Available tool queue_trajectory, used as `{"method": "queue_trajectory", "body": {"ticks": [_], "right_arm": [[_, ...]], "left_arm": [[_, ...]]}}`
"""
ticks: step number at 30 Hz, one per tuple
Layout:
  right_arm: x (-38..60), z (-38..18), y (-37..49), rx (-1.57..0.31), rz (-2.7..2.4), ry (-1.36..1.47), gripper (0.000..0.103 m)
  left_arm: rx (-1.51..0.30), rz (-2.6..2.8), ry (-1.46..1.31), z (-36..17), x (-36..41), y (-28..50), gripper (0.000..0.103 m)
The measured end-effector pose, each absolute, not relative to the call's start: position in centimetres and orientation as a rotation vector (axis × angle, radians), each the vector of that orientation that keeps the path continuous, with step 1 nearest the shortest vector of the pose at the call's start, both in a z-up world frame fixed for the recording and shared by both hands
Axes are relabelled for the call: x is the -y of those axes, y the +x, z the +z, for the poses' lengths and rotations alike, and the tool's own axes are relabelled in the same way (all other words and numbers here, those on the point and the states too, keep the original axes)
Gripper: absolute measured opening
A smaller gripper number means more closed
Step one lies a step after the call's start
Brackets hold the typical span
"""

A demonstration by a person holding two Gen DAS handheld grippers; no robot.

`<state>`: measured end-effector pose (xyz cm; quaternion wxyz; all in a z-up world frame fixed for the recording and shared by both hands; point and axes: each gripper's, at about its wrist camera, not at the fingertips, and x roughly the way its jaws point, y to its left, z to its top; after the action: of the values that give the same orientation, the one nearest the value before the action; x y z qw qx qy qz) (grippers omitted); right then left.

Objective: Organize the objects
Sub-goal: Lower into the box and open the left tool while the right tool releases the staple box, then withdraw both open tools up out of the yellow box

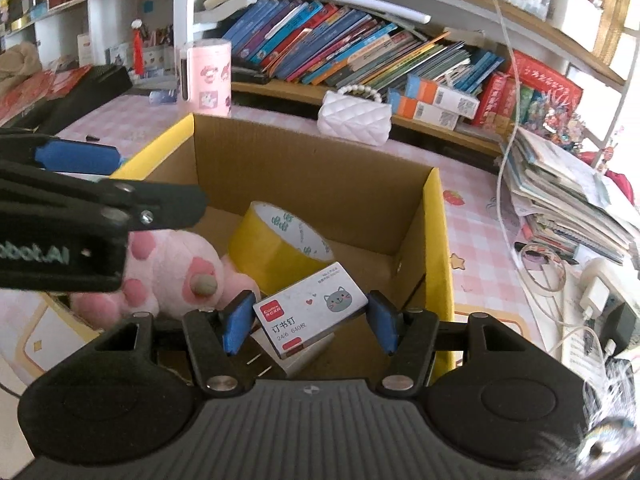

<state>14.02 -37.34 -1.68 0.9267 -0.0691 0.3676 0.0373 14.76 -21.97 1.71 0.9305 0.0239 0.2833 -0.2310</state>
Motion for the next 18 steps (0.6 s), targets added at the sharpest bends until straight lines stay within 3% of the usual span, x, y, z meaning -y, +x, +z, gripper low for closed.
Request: {"method": "queue_trajectory", "body": {"ticks": [9,18], "right_arm": [[36.9,0.6,9.9,-0.681,-0.065,-0.042,0.059],[34.5,0.4,4.7,-0.688,-0.220,0.061,0.059]], "left_arm": [[-0.522,-0.466,-0.004,3.2,18.0,11.3,0.088],[-0.590,-0.460,0.001,1.1,13.2,7.9,0.089]]}}
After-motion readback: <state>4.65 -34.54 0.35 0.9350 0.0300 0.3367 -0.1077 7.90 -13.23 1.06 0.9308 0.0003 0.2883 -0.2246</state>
